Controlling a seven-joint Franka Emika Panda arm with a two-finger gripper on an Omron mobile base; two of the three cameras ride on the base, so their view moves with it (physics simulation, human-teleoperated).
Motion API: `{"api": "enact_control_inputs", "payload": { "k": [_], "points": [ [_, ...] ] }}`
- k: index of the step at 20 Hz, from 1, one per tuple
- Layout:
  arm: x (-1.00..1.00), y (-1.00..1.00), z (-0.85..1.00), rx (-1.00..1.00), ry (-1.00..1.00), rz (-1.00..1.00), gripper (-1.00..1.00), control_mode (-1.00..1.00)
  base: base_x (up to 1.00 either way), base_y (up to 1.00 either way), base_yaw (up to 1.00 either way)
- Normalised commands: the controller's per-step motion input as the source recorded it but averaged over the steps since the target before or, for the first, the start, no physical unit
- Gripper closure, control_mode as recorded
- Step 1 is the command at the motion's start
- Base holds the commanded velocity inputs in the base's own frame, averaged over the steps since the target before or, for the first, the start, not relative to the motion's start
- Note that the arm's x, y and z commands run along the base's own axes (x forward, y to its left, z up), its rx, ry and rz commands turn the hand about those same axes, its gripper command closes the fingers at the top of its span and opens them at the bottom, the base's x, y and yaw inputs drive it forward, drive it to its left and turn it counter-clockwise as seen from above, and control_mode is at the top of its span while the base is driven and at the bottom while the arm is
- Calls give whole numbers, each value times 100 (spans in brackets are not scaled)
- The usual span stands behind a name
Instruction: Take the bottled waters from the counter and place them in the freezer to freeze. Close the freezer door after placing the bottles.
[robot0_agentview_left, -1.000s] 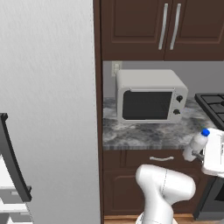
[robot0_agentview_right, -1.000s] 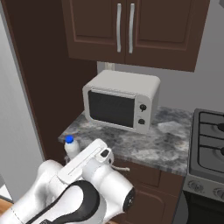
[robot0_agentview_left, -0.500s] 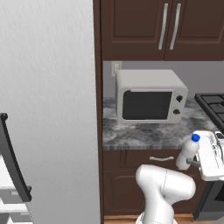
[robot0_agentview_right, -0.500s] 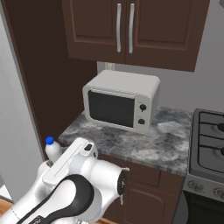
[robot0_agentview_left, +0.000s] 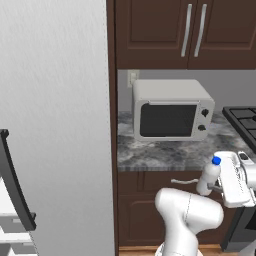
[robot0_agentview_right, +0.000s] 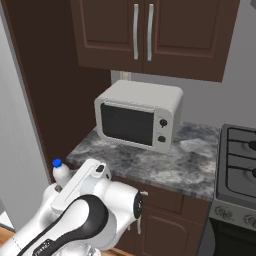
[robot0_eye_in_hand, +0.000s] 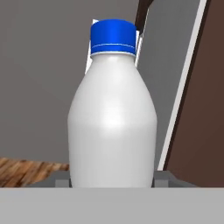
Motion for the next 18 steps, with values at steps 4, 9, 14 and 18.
{"api": "enact_control_inputs", "payload": {
  "k": [4, 9, 14, 18],
  "points": [
    [0, 0, 0, 0, -1, 1, 100, -100, 0, 0, 0],
    [-1, 0, 0, 0, 0, 0, 100, -100, 0, 0, 0],
    [-44, 8, 0, 0, 0, 1, 100, -100, 0, 0, 0],
    [-76, 40, -1, 0, 0, 5, 100, -100, 0, 0, 0]
  ]
}}
